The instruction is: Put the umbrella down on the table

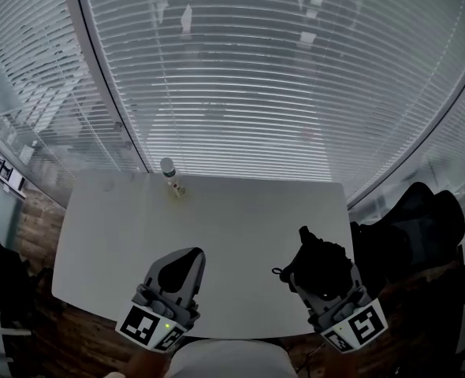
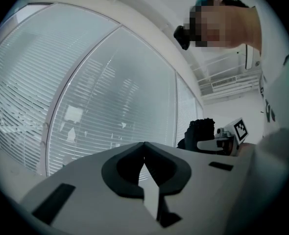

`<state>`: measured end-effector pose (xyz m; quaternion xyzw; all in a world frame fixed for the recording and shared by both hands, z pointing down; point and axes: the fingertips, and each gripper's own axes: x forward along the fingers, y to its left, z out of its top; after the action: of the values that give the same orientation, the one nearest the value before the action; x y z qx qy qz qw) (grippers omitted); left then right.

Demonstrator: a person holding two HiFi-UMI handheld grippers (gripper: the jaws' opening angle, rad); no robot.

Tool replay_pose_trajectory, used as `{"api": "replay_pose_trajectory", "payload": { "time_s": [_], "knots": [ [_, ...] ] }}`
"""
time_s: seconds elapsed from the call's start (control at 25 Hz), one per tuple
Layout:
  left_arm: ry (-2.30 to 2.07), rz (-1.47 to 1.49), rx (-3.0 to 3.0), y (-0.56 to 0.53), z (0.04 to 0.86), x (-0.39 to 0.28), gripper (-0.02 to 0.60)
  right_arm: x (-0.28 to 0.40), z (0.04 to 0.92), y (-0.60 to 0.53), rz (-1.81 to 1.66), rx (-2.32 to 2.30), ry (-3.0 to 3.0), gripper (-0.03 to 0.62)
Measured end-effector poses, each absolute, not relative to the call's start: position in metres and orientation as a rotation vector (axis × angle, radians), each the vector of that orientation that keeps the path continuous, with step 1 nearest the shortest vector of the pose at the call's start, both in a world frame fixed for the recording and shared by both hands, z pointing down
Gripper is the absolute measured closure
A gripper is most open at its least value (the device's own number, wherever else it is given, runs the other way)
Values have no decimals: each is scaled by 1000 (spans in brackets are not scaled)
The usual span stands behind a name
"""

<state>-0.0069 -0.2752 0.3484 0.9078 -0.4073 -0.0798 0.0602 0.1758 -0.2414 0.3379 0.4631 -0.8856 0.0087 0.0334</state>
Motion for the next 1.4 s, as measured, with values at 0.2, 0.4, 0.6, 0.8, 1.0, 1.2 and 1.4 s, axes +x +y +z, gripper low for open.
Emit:
{"api": "replay_pose_trajectory", "payload": {
  "time_s": [0.2, 0.4, 0.6, 0.8, 1.0, 1.2, 1.4],
  "knots": [
    [-1224, -223, 2744, -276, 355, -16, 569, 172, 344, -246, -49, 1412, -2644, 338],
    [-1221, -222, 2732, -275, 359, -25, 569, 160, 366, -251, -132, 1320, -2517, 338],
    [-1211, -220, 2724, -276, 364, -30, 569, 149, 398, -257, -182, 1214, -2364, 339],
    [-1204, -222, 2718, -276, 366, -31, 569, 140, 431, -268, -219, 1118, -2213, 339],
    [-1203, -218, 2712, -276, 369, -31, 569, 136, 469, -278, -304, 1016, -2058, 341],
    [-1204, -213, 2706, -278, 373, -31, 569, 132, 507, -287, -316, 928, -1963, 341],
    [-1210, -207, 2703, -281, 375, -33, 569, 132, 539, -294, -335, 853, -1865, 342]
  ]
}}
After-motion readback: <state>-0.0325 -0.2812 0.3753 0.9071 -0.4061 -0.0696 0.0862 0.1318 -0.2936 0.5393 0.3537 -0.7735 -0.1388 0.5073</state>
